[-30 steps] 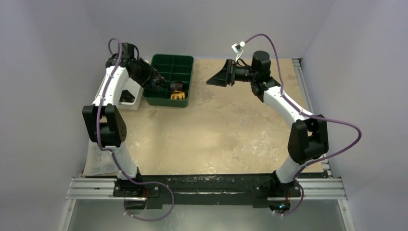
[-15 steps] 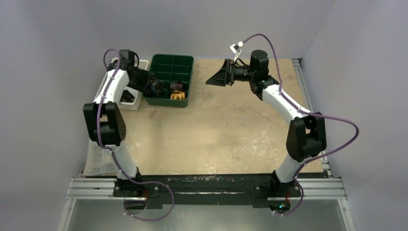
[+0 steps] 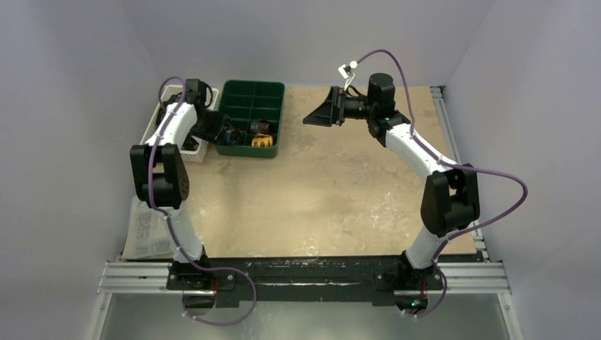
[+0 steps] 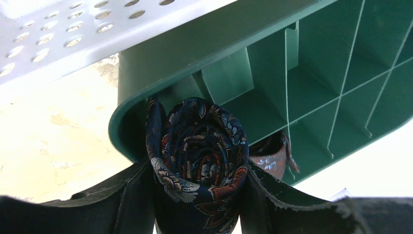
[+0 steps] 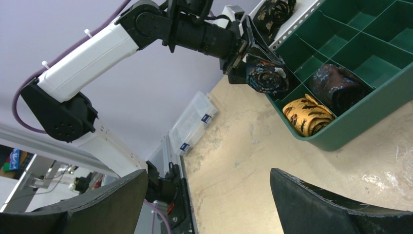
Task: Roll the ties
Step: Place the tie in the storage box.
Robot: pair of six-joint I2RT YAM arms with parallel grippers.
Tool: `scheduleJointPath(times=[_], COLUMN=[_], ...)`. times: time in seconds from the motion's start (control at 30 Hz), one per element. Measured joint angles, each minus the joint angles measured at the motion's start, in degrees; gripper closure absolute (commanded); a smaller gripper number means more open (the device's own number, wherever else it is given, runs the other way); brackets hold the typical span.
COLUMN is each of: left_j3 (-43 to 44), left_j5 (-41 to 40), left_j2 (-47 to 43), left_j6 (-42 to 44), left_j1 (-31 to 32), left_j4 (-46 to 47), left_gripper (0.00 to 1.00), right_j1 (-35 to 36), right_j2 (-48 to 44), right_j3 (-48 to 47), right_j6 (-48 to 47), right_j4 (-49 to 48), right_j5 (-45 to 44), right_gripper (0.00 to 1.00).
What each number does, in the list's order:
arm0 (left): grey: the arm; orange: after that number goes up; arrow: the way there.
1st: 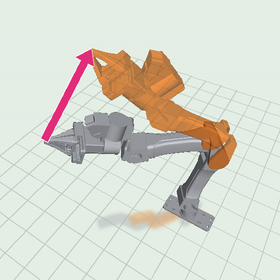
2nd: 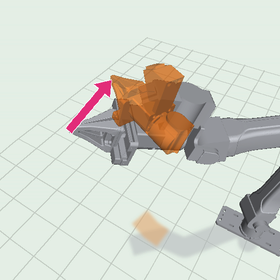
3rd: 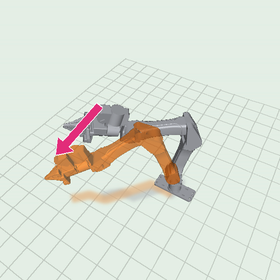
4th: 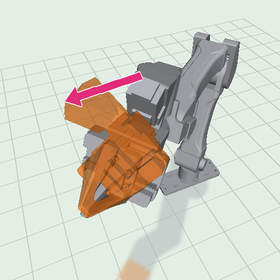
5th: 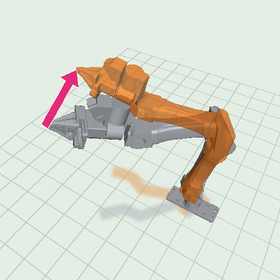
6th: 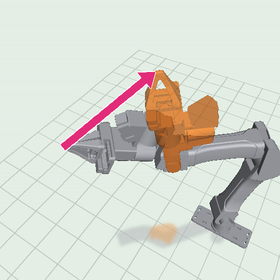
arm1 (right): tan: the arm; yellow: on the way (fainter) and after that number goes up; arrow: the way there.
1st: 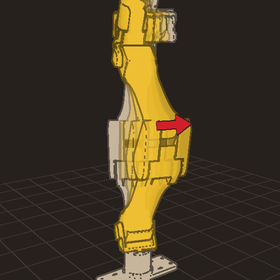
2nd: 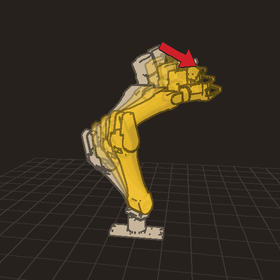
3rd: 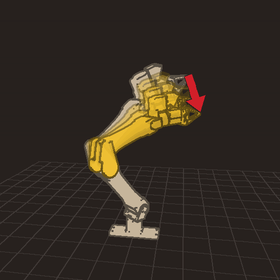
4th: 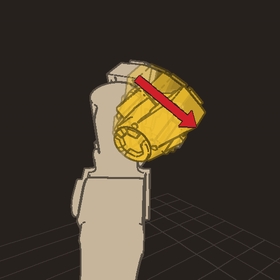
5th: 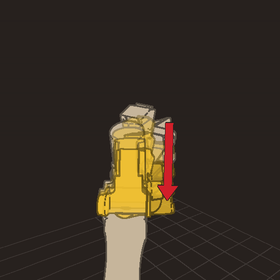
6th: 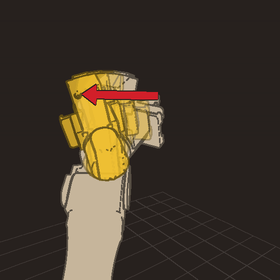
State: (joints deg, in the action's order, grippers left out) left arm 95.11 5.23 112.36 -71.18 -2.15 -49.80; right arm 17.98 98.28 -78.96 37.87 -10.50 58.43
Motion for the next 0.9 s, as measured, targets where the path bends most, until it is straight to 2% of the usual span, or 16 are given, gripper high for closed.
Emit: scheduleJointPath(times=[0.3,0.53,0.67,0.9], left_j3=[2.01,3.02,3.21,3.26], left_j5=[-5.01,-8.11,-8.70,-8.46], left_j2=[3.06,4.24,4.44,4.59], left_j6=[-0.20,-0.20,-0.20,-0.13], left_j1=[1.70,2.69,2.93,2.93], left_j4=[-1.79,-2.43,-2.58,-2.43], left_gripper=[0.99,0.76,0.59,0.45], right_j1=[-0.02,-0.11,-0.31,-0.50], right_j2=[0.00,0.13,1.25,1.97], right_j3=[-0.09,-0.17,-1.16,-1.51], right_j6=[-0.37,-0.44,-0.44,-0.44], right_j4=[0.26,0.28,0.28,0.42], right_j5=[0.00,0.02,0.00,0.00], right_gripper=[0.01,0.01,0.01,0.01])
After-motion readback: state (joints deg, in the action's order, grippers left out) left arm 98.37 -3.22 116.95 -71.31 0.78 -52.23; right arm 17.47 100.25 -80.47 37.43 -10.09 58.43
